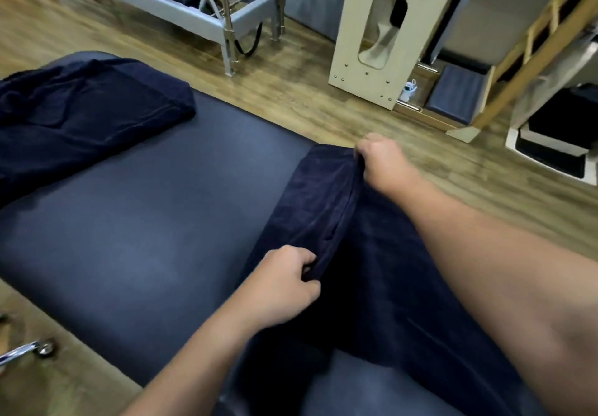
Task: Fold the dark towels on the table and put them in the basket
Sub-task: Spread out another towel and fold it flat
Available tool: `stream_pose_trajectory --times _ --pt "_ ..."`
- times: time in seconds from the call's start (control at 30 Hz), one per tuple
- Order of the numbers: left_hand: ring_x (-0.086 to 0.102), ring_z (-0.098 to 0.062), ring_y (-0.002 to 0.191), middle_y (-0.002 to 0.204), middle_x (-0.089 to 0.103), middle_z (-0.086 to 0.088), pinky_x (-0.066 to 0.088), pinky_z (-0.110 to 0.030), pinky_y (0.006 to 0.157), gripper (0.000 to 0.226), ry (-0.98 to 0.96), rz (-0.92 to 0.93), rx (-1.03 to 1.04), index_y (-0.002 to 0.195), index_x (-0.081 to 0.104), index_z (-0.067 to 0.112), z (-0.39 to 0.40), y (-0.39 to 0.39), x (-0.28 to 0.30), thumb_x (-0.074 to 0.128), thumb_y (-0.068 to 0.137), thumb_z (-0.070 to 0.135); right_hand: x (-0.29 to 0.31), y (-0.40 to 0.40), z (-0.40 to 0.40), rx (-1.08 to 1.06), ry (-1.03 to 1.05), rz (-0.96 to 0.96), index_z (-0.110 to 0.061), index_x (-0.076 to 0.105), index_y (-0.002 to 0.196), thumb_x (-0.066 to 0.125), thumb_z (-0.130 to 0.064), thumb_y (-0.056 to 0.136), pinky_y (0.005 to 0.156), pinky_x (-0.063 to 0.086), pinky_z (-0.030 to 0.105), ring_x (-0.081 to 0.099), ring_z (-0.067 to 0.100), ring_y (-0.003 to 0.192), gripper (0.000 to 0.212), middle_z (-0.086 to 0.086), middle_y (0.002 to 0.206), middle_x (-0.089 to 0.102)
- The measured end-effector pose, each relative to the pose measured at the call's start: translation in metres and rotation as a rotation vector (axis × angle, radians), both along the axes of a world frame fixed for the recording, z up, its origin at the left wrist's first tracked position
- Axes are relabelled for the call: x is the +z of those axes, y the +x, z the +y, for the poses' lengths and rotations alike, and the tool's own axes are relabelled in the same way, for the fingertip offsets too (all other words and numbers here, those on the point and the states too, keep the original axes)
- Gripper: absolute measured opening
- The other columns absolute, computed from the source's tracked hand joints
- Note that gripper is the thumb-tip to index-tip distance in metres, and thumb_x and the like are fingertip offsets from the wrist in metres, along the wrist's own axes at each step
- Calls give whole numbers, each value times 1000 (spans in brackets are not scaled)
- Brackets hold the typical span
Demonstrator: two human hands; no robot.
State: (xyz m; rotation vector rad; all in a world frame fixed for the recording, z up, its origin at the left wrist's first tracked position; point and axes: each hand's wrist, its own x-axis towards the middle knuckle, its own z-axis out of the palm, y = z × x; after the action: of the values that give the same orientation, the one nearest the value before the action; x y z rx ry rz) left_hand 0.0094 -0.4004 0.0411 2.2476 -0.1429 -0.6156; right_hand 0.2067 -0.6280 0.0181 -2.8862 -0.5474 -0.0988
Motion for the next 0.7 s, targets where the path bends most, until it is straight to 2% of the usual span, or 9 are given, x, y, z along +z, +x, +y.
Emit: stream_pose_trajectory --times 0.07,0.17,0.33,0.43,0.53,0.63,0.7 --pt "62 -9 64 71 68 3 52 -26 60 8 -23 15 -41 80 65 15 -38 -14 3 59 79 20 1 -20 -42 -37 12 -20 -10 57 83 50 11 70 67 53 49 59 40 80 26 16 91 54" --pt "65 -15 68 73 69 1 56 -35 64 9 -56 25 -108 79 64 14 -95 -33 6 59 79 21 6 -48 -98 -74 43 -36 -17 49 79 49 13 70 66 52 48 58 38 79 32 14 90 52" --pt "67 -15 66 74 70 1 59 -39 64 9 -82 49 -198 80 64 14 -179 -64 9 60 82 22 11 -87 -185 -137 64 -38 -12 54 79 48 17 69 66 50 43 56 35 80 32 10 87 53" --pt "57 -11 59 70 65 -1 55 -36 59 10 -80 57 -238 75 59 11 -221 -78 7 60 83 18 9 -109 -228 -177 82 -60 -6 59 81 48 19 66 65 49 39 57 36 81 31 13 88 55" --pt "56 -12 60 78 67 -9 55 -40 58 12 -80 72 -258 82 60 6 -262 -95 7 59 83 17 1 -131 -271 -234 126 -71 -5 61 84 46 21 63 68 53 45 58 37 81 36 14 90 57" --pt "60 -18 69 85 65 -9 56 -42 67 18 -85 83 -315 87 58 3 -291 -106 0 59 89 21 -7 -147 -296 -315 119 -9 -7 64 90 46 19 66 71 53 45 58 36 87 39 11 95 58" --pt "61 -21 85 97 64 -7 56 -45 78 30 -4 53 -399 99 60 7 -298 -108 -10 57 94 36 -11 -157 -304 -382 9 180 -12 67 102 50 13 70 78 55 43 60 34 98 44 8 104 61"
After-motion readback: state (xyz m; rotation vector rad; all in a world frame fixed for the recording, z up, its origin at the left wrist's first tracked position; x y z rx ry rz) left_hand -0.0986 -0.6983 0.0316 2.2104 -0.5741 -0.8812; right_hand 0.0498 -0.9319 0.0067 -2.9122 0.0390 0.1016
